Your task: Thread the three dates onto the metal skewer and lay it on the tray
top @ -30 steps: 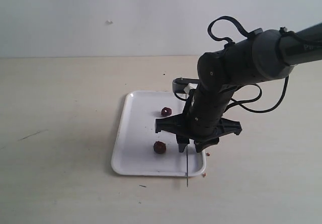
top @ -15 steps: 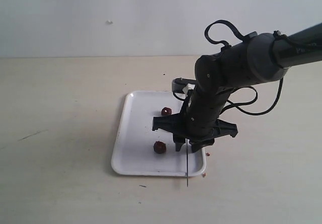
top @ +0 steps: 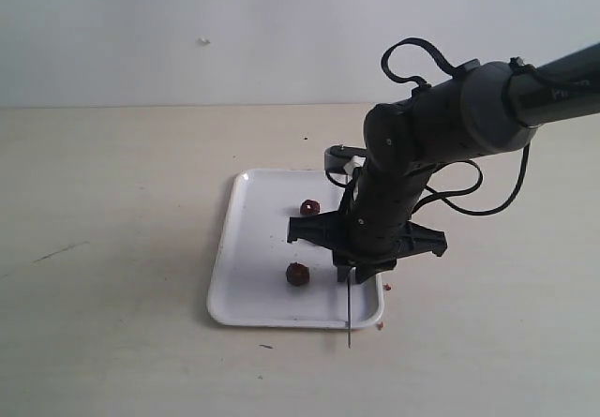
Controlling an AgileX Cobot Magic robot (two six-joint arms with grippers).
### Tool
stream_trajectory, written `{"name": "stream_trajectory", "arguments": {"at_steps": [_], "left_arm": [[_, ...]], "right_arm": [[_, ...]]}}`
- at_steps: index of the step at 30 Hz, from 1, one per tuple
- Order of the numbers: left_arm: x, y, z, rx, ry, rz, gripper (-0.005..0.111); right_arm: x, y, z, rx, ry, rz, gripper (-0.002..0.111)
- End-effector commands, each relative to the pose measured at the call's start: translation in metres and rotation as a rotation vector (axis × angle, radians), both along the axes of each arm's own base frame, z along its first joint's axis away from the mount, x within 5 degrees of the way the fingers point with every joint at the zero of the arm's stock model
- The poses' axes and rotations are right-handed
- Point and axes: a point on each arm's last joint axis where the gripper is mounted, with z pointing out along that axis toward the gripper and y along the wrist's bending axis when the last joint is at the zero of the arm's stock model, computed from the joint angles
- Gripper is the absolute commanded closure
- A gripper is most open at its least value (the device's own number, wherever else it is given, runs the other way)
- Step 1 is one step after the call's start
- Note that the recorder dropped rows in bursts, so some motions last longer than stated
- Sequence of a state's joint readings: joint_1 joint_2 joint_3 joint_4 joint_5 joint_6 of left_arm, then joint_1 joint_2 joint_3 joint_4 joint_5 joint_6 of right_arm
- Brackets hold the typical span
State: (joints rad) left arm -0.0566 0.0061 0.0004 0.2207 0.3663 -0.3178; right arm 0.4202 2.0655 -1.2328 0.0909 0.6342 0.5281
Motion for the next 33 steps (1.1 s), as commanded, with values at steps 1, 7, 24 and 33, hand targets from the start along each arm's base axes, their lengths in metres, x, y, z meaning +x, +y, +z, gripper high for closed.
{"name": "stream_trajectory", "arguments": {"at_steps": [1, 7, 24, 33], "left_arm": [[0.0, 0.0, 0.001, 0.0, -0.008, -0.006, 0.107], [0.0, -0.001, 0.001, 0.0, -0.008, -0.011, 0.107], [0.0, -0.001, 0.001, 0.0, -0.008, -0.014, 0.107], [0.0, -0.001, 0.001, 0.0, -0.008, -0.014, 0.107]], "right_arm": [[-0.005, -0.002, -0.012, -0.023, 0.07, -0.014, 0.088], [-0.007, -0.003, -0.013, -0.027, 0.089, -0.03, 0.108], [-0.006, -0.021, 0.051, -0.013, -0.03, -0.091, 0.108], [-0.016, -0.066, 0.141, -0.209, -0.31, 0.204, 0.108]]}}
